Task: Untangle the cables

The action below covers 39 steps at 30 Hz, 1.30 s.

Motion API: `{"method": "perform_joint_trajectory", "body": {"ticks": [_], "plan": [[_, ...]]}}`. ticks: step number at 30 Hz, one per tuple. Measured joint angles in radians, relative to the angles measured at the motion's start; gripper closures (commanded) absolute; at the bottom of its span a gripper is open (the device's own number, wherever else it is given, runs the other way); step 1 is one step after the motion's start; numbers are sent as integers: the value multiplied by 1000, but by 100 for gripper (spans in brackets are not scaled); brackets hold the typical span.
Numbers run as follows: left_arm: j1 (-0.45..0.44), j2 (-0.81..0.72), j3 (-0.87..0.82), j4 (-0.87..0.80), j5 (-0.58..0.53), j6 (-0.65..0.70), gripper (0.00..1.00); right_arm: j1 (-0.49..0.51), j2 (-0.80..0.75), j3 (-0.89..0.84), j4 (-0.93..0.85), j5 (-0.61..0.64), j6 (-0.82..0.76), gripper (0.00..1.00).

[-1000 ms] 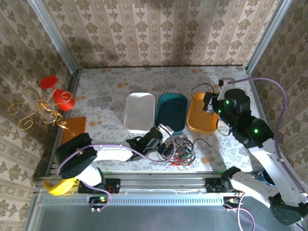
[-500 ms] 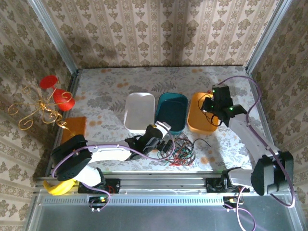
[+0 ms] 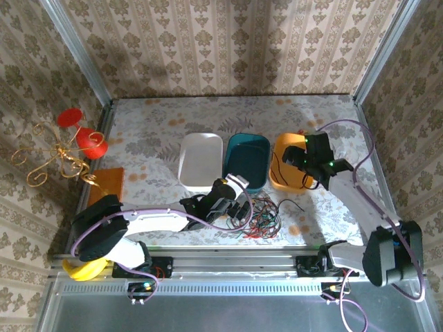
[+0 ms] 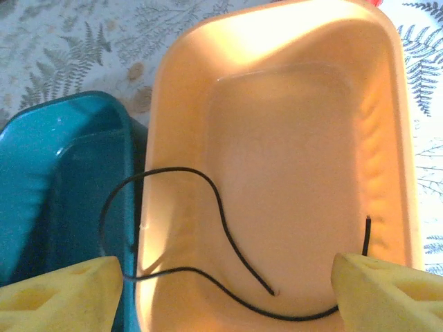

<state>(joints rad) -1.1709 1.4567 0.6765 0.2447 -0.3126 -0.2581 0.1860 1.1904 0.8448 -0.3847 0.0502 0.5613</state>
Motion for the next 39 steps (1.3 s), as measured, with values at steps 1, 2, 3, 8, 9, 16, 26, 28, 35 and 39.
{"method": "perform_joint_trajectory", "body": {"ticks": [1,2,3,8,9,16,26,28,35,39], "plan": [[0,0,0,-3,3,1,0,3,-26,-14,-6,-14,0,25],[0,0,0,-9,10,5,0,11,-64,-40,-16,-36,0,27],[0,0,0,-14,17,9,0,23,-91,-61,-20,-54,-3,30],[0,1,16,-51,64,38,0,196,-191,-167,-106,-154,-22,47],[0,1,24,-55,76,45,0,235,-193,-180,-124,-172,-30,52],[-1,19,66,-80,150,83,0,336,-118,-239,-153,-248,-38,63],[-33,121,164,-134,217,138,2,337,20,-250,-92,-238,-57,88],[-34,148,184,-146,226,146,5,337,19,-250,-88,-232,-60,90],[-34,215,214,-153,242,163,20,337,-20,-254,-84,-209,-56,74],[-33,218,214,-152,242,164,25,337,-21,-276,-66,-208,-53,69]]}}
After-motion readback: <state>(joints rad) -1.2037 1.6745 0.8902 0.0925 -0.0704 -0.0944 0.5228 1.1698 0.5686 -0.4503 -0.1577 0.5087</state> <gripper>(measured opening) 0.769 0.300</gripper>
